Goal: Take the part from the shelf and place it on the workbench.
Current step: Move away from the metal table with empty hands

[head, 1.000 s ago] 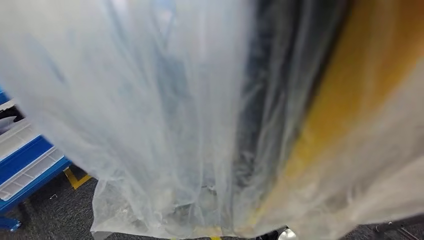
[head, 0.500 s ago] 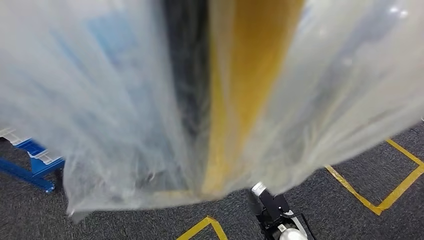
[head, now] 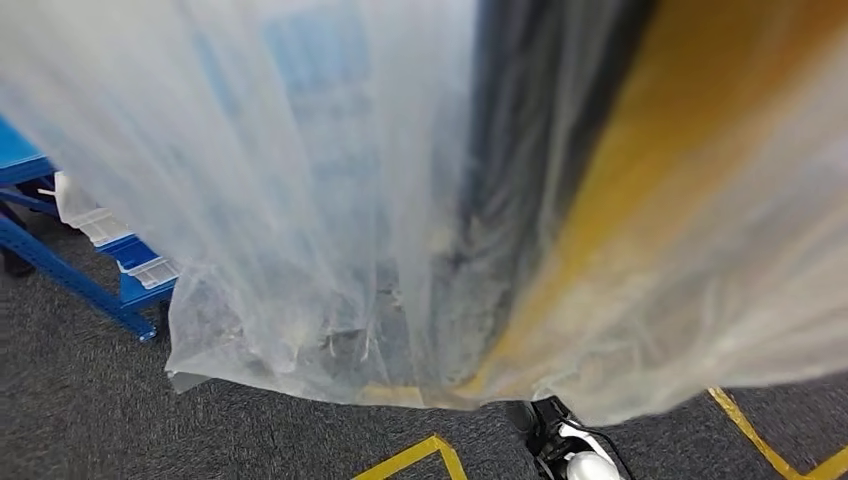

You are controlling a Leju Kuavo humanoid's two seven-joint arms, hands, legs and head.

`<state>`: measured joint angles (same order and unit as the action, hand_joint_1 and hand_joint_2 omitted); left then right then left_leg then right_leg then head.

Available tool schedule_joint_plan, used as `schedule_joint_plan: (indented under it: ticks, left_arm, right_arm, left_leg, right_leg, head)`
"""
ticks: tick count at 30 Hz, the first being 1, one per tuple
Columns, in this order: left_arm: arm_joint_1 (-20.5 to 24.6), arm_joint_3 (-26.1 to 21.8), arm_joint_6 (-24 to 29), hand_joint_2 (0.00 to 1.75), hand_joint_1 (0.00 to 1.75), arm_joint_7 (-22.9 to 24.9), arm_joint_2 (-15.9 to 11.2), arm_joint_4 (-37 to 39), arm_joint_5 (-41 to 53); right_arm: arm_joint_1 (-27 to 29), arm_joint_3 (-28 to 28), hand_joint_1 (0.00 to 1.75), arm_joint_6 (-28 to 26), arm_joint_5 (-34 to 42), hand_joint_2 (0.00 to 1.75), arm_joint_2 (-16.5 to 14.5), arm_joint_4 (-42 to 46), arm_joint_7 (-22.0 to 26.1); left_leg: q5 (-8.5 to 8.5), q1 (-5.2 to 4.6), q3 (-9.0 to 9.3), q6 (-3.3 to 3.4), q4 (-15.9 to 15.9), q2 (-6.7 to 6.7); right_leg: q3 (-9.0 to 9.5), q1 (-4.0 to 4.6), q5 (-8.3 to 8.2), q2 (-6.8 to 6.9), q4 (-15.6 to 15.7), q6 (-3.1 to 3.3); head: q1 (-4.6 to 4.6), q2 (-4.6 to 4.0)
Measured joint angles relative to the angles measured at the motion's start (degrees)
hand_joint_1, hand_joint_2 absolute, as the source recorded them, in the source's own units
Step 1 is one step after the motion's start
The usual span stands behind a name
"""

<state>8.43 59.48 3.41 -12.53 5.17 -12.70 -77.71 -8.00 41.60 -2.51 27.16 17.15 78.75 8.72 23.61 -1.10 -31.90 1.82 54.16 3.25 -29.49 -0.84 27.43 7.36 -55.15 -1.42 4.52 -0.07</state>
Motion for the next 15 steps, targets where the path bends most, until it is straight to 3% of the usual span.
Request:
schedule_joint_plan:
  ticks: [1, 2, 4, 6, 8, 9, 10, 12, 14, 15]
  left_arm:
    - [-0.1, 0.1, 0.0, 0.00, 0.00, 0.2, 0.0, 0.0, 0.1]
    - [-0.2, 0.3, -0.1, 0.00, 0.00, 0.3, -0.1, 0.0, 0.1]
    - [-0.4, 0.6, -0.1, 0.00, 0.00, 0.5, -0.2, 0.0, 0.1]
    - [-0.4, 0.9, -0.2, 0.00, 0.00, 0.6, -0.2, 0.0, 0.1]
    - [-0.4, 1.1, -0.2, 0.00, 0.00, 0.6, -0.2, 0.0, 0.1]
    - [-0.4, 1.1, -0.3, 0.00, 0.00, 0.6, -0.3, 0.0, 0.1]
    - [-0.4, 1.2, -0.3, 0.00, 0.00, 0.6, -0.3, 0.0, 0.2]
    - [-0.3, 1.2, -0.4, 0.00, 0.00, 0.7, -0.3, 0.0, 0.6]
    - [-0.1, 1.3, -0.6, 0.00, 0.00, 0.8, -0.3, 0.0, 0.8]
    - [-0.1, 1.4, -0.6, 0.00, 0.00, 0.8, -0.3, 0.0, 0.9]
  right_arm:
    - [-0.1, 0.0, 0.00, 2.7, 2.4, 0.00, 0.0, -3.3, 0.8]
    - [-0.1, 0.0, 0.00, 4.7, 4.1, 0.00, 0.1, -6.5, 1.5]
    - [-0.3, 0.1, 0.00, 6.4, 5.6, 0.00, 0.0, -12.5, 2.4]
    - [-0.2, 0.2, 0.00, 6.7, 6.0, 0.00, 0.0, -17.6, 2.8]
    - [-0.1, 0.3, 0.00, 6.7, 6.1, 0.00, 0.0, -21.5, 2.8]
    - [-0.1, 0.3, 0.00, 6.6, 6.1, 0.00, 0.0, -23.1, 2.4]
    - [-0.1, 0.3, 0.00, 6.4, 6.0, 0.00, -0.1, -24.7, 1.6]
    - [-0.1, 0.7, 0.00, 5.7, 5.2, 0.00, -0.2, -28.3, -1.0]
    - [0.1, 1.6, 0.00, 5.2, 4.2, 0.00, -0.4, -32.5, -2.4]
    - [0.1, 2.1, 0.00, 5.1, 3.7, 0.00, -0.6, -34.5, -2.5]
  left_leg:
    - [-0.09, 0.00, 0.00, 0.25, -0.2, -0.82]
    - [-0.23, 0.19, 0.23, 0.47, -0.5, -1.56]
    - [-0.63, 0.64, 0.80, 1.00, -1.1, -3.00]
    - [-0.77, 0.84, 0.99, 1.38, -1.3, -4.50]
    - [-0.71, 0.85, 1.02, 1.51, -1.3, -6.22]
    - [-0.66, 0.90, 1.06, 1.48, -1.2, -7.07]
    - [-0.59, 0.99, 1.15, 1.37, -1.2, -7.92]
    - [-0.26, 1.20, 1.28, 0.87, -0.8, -9.66]
    - [0.19, 1.20, 1.14, 0.17, -0.4, -11.23]
    - [0.31, 1.19, 0.99, -0.12, -0.4, -11.79]
  right_leg:
    - [0.33, 0.03, 0.13, 0.67, 0.2, -0.33]
    - [0.62, -0.06, 0.33, 0.50, 0.2, -0.66]
    - [-0.03, -0.25, 1.92, -2.48, -2.0, -1.21]
    - [-3.70, -0.44, 5.30, -6.19, -9.2, -1.57]
    - [-7.87, -0.48, 7.24, -7.08, -16.0, -1.84]
    - [-8.67, -0.54, 6.51, -7.16, -16.5, -1.96]
    - [-8.30, -0.65, 4.69, -7.31, -14.7, -2.07]
    - [-5.01, -1.10, 0.29, -8.94, -6.6, -2.32]
    - [-2.56, -1.28, -1.60, -10.36, -1.2, -1.91]
    - [-2.29, -1.15, -1.49, -10.39, -0.7, -1.45]
  head:
    - [-0.01, 0.00]
    - [-0.04, 0.00]
    - [-0.13, 0.00]
    - [-0.28, 0.00]
    - [-0.43, 0.00]
    - [-0.48, 0.00]
    - [-0.50, 0.00]
    - [-0.56, 0.00]
    - [-0.75, 0.00]
    - [-0.84, 0.00]
